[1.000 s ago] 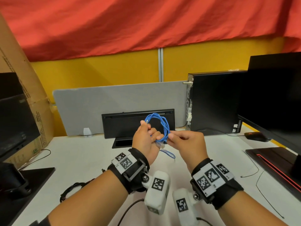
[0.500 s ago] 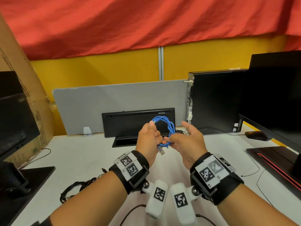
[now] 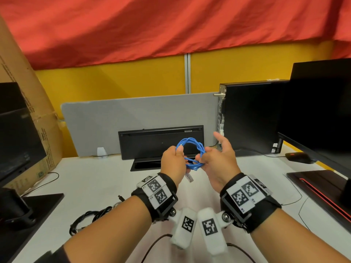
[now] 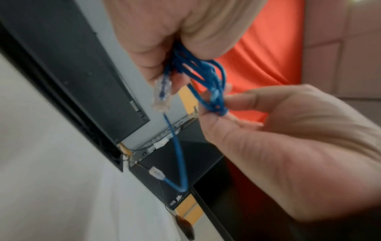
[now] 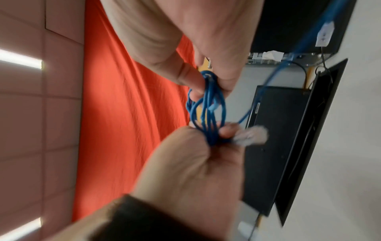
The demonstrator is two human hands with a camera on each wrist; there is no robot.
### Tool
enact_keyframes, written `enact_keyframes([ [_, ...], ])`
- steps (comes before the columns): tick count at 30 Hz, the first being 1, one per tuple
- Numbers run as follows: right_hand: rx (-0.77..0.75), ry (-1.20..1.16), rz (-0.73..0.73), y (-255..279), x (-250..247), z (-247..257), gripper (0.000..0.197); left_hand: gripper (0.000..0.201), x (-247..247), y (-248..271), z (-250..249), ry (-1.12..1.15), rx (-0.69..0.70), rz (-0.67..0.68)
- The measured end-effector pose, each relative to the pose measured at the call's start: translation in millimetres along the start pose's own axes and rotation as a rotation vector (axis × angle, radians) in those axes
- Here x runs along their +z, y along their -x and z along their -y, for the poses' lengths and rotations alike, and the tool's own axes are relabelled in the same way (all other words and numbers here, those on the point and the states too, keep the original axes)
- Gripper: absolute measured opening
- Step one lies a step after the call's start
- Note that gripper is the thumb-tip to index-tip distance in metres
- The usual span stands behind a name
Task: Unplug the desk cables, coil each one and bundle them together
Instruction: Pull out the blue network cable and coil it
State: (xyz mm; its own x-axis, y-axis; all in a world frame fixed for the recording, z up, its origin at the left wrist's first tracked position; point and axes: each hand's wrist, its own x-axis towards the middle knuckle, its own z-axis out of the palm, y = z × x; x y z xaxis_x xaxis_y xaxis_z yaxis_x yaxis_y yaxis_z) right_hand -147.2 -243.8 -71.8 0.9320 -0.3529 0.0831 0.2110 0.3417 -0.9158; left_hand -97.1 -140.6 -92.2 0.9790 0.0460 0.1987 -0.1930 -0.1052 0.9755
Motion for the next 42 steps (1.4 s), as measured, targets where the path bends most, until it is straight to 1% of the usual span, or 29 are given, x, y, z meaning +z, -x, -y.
enact_keyframes([
  [1,-0.054,0.108,0.023,0.0,-1.2,-0.8,0.08,0.027,0.2,0.0,-1.9,-0.023,0.027,-0.002],
  [2,-0.15,0.292,0.044,0.3,-2.6,-1.2,0.073,0.027,-0.3,-0.3,-3.9,-0.049,0.061,-0.01],
  [4,-0.444,0.711,0.08,1.6,-4.9,-1.3,0.061,0.027,-2.9,-0.9,-7.1,-0.089,0.126,-0.022],
  [5,-0.604,0.889,0.104,3.0,-4.4,-0.5,0.052,0.027,-4.3,-1.3,-8.0,-0.098,0.142,-0.015],
  [6,-0.73,1.06,0.142,4.5,-3.2,0.3,0.039,0.027,-5.2,-1.9,-8.6,-0.099,0.15,0.001],
  [7,-0.804,1.24,0.208,5.7,-0.5,1.1,0.025,0.028,-5.7,-2.4,-9.1,-0.093,0.151,0.018],
  [8,-0.818,1.415,0.284,6.4,2.4,1.3,0.019,0.028,-5.9,-2.7,-9.8,-0.081,0.148,0.035],
  [9,-0.811,1.541,0.343,6.1,4.2,0.0,0.023,0.027,-6.3,-3.2,-10.6,-0.071,0.147,0.048],
  [10,-0.786,1.585,0.377,6.4,5.3,-1.3,0.027,0.026,-7.0,-4.0,-11.4,-0.068,0.15,0.056],
  [11,-0.756,1.576,0.401,6.0,5.5,-1.6,0.031,0.026,-8.4,-4.9,-11.4,-0.069,0.155,0.06],
  [12,-0.713,1.508,0.425,3.4,4.1,-2.4,0.034,0.025,-10.3,-5.9,-11.4,-0.066,0.161,0.064],
  [13,-0.647,1.392,0.453,0.6,1.3,-3.9,0.035,0.026,-12.3,-6.5,-11.1,-0.053,0.163,0.073],
  [15,-0.48,1.147,0.491,-1.6,-3.1,-5.8,0.028,0.028,-16.0,-6.9,-10.1,0.003,0.134,0.098],
  [17,-0.358,0.903,0.476,-2.5,-6.1,-6.0,0.019,0.03,-19.1,-7.1,-9.1,0.088,0.082,0.118],
  [19,-0.241,0.632,0.479,-0.9,-6.7,-4.1,0.016,0.03,-21.7,-8.2,-8.5,0.195,0.028,0.14],
  [21,-0.068,0.245,0.539,-0.9,-9.2,0.2,0.016,0.028,-25.6,-9.2,-6.9,0.315,-0.019,0.16],
  [23,0.13,-0.129,0.595,-0.2,-11.9,7.8,0.017,0.029,-32.0,-10.5,-4.6,0.392,-0.06,0.124],
  [24,0.177,-0.209,0.601,0.0,-12.4,9.6,0.024,0.03,-35.6,-11.3,-3.0,0.409,-0.08,0.095],
  [25,0.183,-0.198,0.592,-0.2,-11.8,10.6,0.034,0.031,-38.4,-12.6,-2.1,0.412,-0.097,0.073],
  [26,0.153,-0.123,0.568,-0.1,-10.8,11.1,0.04,0.03,-40.4,-13.5,-1.8,0.411,-0.111,0.062],
  [27,0.109,-0.036,0.537,0.5,-9.9,11.5,0.043,0.03,-41.3,-13.6,-2.3,0.418,-0.125,0.058],
  [29,0.053,0.056,0.461,0.4,-9.0,11.6,0.041,0.03,-41.5,-13.2,-5.9,0.494,-0.15,0.07],
  [32,0.088,0.079,0.392,0.7,-9.3,9.1,0.037,0.031,-43.6,-13.9,-12.4,0.658,-0.199,0.121],
  [34,0.088,0.119,0.381,1.4,-11.1,4.4,0.035,0.031,-44.6,-14.1,-14.9,0.697,-0.221,0.19],
  [37,0.035,0.192,0.419,1.5,-14.5,1.3,0.031,0.023,-47.8,-12.6,-17.8,0.707,-0.207,0.307],
  [39,-0.033,0.275,0.478,0.7,-18.1,1.9,0.028,0.024,-50.5,-11.3,-19.2,0.714,-0.178,0.37],
  [40,-0.078,0.325,0.514,0.4,-20.0,2.6,0.027,0.023,-51.1,-10.4,-19.6,0.698,-0.154,0.396],
  [42,-0.174,0.426,0.584,1.3,-21.6,5.8,0.027,0.023,-50.7,-7.0,-20.7,0.591,-0.096,0.429],
])
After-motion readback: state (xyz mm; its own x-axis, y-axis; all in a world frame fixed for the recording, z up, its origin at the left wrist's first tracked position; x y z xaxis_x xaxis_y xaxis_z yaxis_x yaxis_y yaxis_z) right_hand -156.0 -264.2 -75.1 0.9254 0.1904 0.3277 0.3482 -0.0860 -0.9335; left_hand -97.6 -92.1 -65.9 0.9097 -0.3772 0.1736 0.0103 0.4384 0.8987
